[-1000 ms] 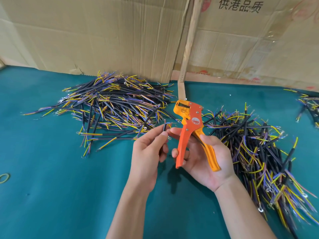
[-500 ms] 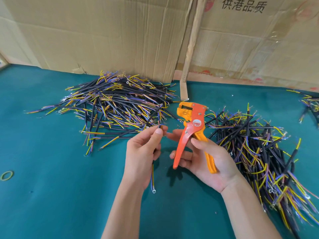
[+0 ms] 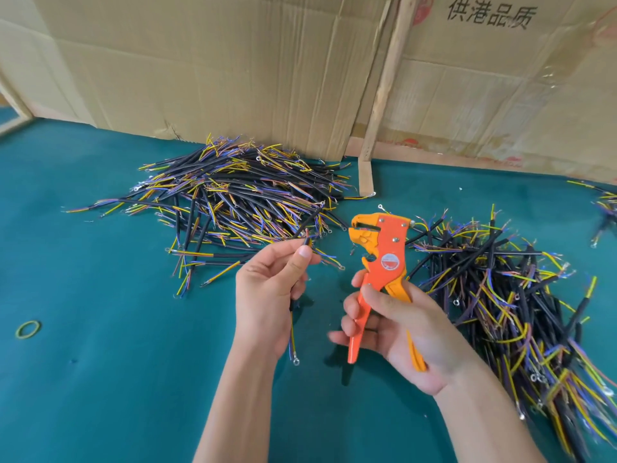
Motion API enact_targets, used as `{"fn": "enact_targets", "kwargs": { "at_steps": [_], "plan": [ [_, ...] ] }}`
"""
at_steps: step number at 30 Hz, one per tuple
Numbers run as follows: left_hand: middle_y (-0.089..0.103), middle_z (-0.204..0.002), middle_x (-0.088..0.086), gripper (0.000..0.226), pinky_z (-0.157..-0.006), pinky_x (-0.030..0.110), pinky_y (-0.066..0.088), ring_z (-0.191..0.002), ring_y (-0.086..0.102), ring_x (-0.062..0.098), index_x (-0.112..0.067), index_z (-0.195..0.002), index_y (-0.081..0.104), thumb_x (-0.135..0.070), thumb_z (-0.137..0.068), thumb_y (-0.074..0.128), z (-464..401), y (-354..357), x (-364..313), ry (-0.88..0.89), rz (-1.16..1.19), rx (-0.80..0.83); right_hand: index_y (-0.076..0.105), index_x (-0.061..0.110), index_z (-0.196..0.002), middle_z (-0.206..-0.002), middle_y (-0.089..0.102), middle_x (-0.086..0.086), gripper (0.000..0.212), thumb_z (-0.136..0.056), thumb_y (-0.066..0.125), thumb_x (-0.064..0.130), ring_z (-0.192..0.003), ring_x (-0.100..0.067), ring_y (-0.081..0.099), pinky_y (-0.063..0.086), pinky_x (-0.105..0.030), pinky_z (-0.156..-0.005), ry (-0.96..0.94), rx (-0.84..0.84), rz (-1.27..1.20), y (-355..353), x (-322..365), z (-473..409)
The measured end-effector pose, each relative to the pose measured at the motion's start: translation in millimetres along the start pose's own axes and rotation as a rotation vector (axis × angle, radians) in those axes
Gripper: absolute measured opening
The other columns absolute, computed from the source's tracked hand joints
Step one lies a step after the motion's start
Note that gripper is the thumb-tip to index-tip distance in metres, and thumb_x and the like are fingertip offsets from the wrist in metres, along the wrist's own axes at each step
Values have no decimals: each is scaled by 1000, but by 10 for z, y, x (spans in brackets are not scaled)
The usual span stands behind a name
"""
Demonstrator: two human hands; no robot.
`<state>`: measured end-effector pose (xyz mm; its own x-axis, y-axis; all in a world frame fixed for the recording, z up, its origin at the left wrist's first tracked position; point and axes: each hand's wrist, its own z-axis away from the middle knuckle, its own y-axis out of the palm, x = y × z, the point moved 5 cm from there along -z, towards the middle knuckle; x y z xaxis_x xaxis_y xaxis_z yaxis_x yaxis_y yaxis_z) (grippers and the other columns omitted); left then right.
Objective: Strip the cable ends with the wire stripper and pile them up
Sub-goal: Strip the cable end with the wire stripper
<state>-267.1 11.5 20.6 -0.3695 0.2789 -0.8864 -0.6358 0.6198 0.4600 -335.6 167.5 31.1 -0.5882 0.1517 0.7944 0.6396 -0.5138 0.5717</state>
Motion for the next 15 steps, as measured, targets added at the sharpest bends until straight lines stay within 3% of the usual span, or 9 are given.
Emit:
{"fn": "enact_targets", "kwargs": {
  "at_steps": [3, 5, 7, 9, 11, 13, 15],
  "plan": [
    [71, -78, 10, 8, -50, 18, 34, -57, 40, 13, -13, -88, 77, -15, -87, 69, -3, -8, -23, 9, 15, -8, 54, 17, -76, -62, 37, -6, 37, -75, 90, 24, -45, -20, 37, 37, -28, -42, -42, -191, 46, 85, -66, -57],
    [71, -78, 9, 16, -51, 17, 34, -57, 39, 12, -16, -85, 79, -10, -92, 66, -7, -14, -27, 10, 16, -17, 45, 19, -66, -54, 28, -2, 44, -73, 86, 30, -37, -16, 26, 26, -21, -37, -72, -263, 86, 96, -62, -68],
    [71, -80, 9, 19, -52, 17, 33, -58, 38, 12, -15, -88, 79, -7, -94, 64, -7, -20, -33, 9, 25, -25, 44, 17, -63, -51, 30, -4, 47, -75, 88, 32, -35, -17, 27, 27, -21, -37, -41, -229, 146, 107, -63, -57],
    [72, -83, 10, 16, -53, 18, 34, -59, 38, 13, -11, -94, 77, -4, -94, 62, -8, -26, -41, 5, 35, -24, 60, 11, -75, -60, 50, -14, 34, -75, 88, 29, -42, -26, 46, 41, -31, -41, 2, -126, 167, 147, -78, -27],
    [72, -85, 10, 16, -54, 18, 35, -61, 40, 13, -8, -98, 75, -3, -95, 61, -13, -38, -34, -3, 50, -23, 69, 4, -102, -88, 67, -28, 28, -80, 81, 15, -68, -38, 66, 57, -46, -62, 17, -25, 112, 170, -74, -8],
    [72, -85, 10, 19, -55, 18, 37, -62, 42, 13, -11, -97, 77, -3, -96, 60, -12, -43, -28, -7, 65, -21, 69, 2, -114, -103, 67, -33, 33, -82, 74, 5, -83, -41, 69, 58, -53, -78, 34, 37, 84, 175, -73, 17],
    [72, -85, 10, 23, -56, 18, 38, -63, 44, 13, -15, -92, 79, -2, -96, 60, -7, -49, -38, 0, 46, -25, 68, 0, -118, -102, 67, -32, 36, -82, 74, 3, -84, -40, 68, 58, -54, -80, 45, 66, 73, 175, -75, 22]
  ]
}}
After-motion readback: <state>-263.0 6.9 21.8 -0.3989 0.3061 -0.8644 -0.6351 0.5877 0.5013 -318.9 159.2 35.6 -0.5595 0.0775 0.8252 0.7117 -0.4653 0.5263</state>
